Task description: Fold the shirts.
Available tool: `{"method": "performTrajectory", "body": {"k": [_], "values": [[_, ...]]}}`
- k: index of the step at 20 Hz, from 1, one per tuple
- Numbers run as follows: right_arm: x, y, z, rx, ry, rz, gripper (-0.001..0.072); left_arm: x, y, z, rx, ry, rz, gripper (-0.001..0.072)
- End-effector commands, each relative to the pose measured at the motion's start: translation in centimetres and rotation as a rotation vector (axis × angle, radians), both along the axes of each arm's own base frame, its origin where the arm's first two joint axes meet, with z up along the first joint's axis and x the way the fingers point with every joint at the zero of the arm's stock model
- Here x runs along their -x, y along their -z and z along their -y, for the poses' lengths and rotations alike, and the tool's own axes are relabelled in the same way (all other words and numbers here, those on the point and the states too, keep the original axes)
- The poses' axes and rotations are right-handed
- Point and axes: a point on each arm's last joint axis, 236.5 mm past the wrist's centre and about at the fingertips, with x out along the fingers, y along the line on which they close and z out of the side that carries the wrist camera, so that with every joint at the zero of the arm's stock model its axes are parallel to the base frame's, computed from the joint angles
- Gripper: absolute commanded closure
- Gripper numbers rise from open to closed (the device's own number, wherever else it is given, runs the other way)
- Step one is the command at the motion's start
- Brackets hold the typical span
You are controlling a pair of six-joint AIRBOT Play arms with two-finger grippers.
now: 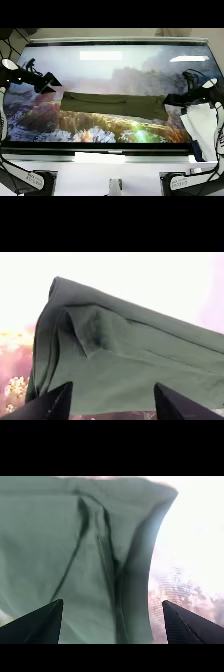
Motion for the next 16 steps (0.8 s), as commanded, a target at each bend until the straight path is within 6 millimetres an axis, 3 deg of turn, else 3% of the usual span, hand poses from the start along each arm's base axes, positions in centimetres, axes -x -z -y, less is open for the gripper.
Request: {"method": "performTrajectory", "body": {"k": [1, 6, 9, 10, 11, 12, 13, 14, 15, 16], "values": [[1.9, 2.2, -1.7, -0.073, -0.075, -0.096, 0.0012, 0.5, -5.1, -0.1, -0.02, 0.014, 0.095, 0.0107], [1.2, 5.5, -5.9, -0.143, -0.059, -0.161, 0.0011, 2.4, -12.1, 3.3, -0.06, 0.114, 0.26, 0.0108], [0.2, 5.5, -9.1, -0.183, -0.069, -0.138, 0.002, 3.5, -14.5, 5.8, -0.063, 0.165, 0.311, 0.0108], [-0.1, 5.6, -9.8, -0.176, -0.063, -0.135, 0.0071, 3.8, -14.7, 6.9, -0.06, 0.188, 0.317, 0.0108], [-0.2, 5.6, -10.5, -0.171, -0.072, -0.129, 0.0276, 4.0, -14.6, 8.0, -0.056, 0.211, 0.316, 0.0108], [-0.2, 5.5, -10.8, -0.174, -0.072, -0.129, 0.0615, 4.2, -14.4, 9.1, -0.052, 0.236, 0.313, 0.0108], [-0.2, 5.0, -11.0, -0.184, -0.062, -0.132, 0.0684, 4.4, -14.0, 10.4, -0.048, 0.265, 0.309, 0.0125], [-0.1, 4.0, -11.0, -0.184, -0.089, -0.112, 0.0685, 4.5, -13.3, 11.9, -0.045, 0.297, 0.309, 0.0182], [0.0, 2.7, -11.0, -0.176, -0.123, -0.085, 0.0685, 4.5, -12.1, 13.5, -0.041, 0.329, 0.303, 0.0515], [0.2, 1.1, -10.9, -0.158, -0.145, -0.057, 0.0685, 4.5, -10.3, 15.6, -0.036, 0.363, 0.295, 0.0677]]}}
